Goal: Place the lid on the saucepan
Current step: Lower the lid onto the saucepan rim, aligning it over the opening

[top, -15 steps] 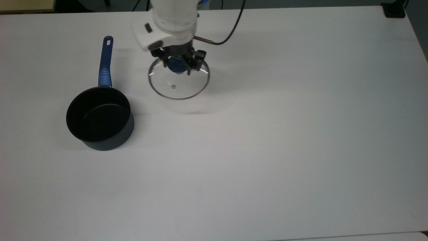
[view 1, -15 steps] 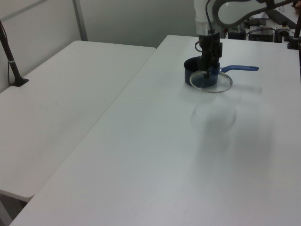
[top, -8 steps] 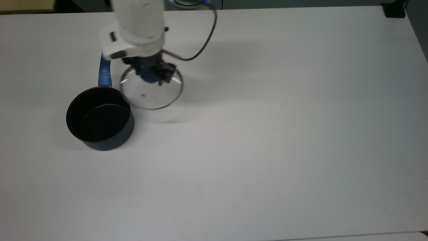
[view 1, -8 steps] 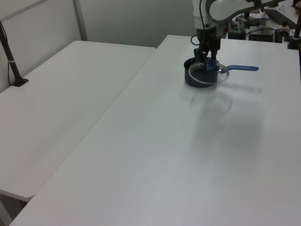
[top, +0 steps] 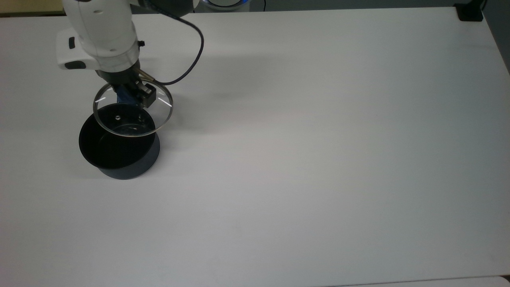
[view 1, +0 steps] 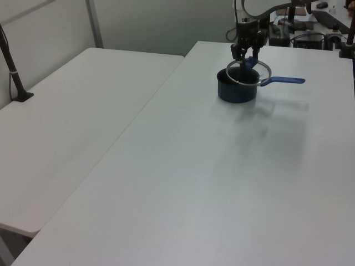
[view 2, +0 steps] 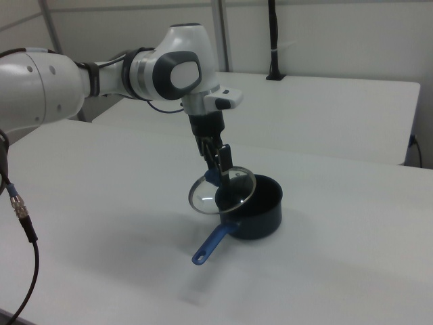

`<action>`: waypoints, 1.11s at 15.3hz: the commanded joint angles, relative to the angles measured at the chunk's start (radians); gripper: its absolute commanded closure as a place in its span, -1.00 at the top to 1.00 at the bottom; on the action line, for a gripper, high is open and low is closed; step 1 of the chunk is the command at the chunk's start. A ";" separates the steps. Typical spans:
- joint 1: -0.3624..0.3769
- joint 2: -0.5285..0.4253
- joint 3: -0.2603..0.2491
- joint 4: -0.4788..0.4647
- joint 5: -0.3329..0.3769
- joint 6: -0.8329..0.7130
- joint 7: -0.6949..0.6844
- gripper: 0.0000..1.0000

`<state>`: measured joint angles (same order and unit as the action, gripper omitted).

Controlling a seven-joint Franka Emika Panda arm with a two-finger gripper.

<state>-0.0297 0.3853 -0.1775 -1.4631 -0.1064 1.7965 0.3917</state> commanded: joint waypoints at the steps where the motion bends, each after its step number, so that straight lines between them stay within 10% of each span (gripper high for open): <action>1: 0.011 0.026 -0.007 0.026 -0.053 -0.003 0.087 -0.30; 17: -0.024 0.030 -0.008 0.023 -0.010 0.096 0.041 -0.29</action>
<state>-0.0456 0.4106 -0.1785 -1.4574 -0.1364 1.8489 0.4536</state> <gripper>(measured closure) 0.348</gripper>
